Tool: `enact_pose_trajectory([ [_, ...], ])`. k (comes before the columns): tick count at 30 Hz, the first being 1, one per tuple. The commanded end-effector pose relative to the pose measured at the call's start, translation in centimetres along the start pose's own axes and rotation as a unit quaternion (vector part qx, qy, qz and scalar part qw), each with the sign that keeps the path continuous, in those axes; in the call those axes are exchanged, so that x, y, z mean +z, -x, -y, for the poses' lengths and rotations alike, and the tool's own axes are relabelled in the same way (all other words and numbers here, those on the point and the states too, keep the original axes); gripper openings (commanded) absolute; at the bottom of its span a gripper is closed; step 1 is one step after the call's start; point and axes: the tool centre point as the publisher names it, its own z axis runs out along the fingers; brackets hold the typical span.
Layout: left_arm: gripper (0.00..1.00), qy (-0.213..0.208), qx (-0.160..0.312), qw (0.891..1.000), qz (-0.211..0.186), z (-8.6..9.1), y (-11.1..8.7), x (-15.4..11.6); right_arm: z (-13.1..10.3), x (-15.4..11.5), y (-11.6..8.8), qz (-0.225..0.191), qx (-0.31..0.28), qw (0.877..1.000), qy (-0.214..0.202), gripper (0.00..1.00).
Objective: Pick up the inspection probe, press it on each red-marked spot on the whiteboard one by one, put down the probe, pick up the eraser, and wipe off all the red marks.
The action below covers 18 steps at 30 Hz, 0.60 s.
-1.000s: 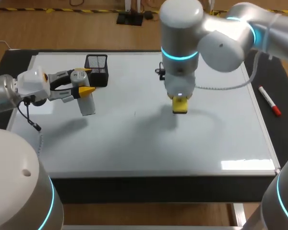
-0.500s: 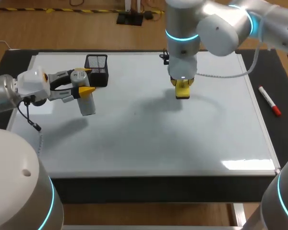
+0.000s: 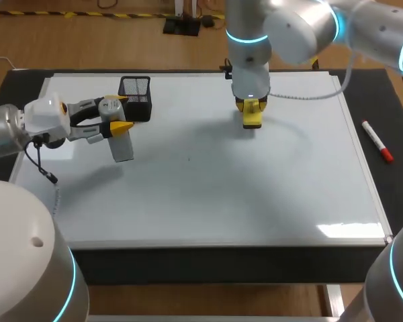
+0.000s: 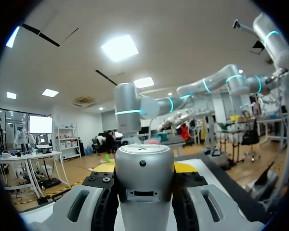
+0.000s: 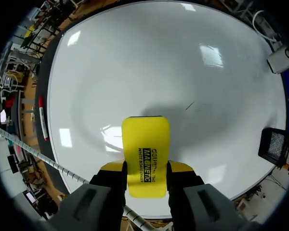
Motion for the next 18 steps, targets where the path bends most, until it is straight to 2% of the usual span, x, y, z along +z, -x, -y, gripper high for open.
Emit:
enact_pose_trajectory([
  [1, 0.0, 0.0, 0.0, 1.0, 0.0, 0.1, 0.0, 0.0, 1.1, 0.8, 0.0, 0.0, 0.002, 1.0, 0.014, 0.0],
  [18, 0.0, 0.0, 0.0, 1.0, 0.0, 0.1, 0.0, 0.0, 3.3, 2.4, -1.3, 0.0, 0.007, 1.0, 0.023, 0.0],
])
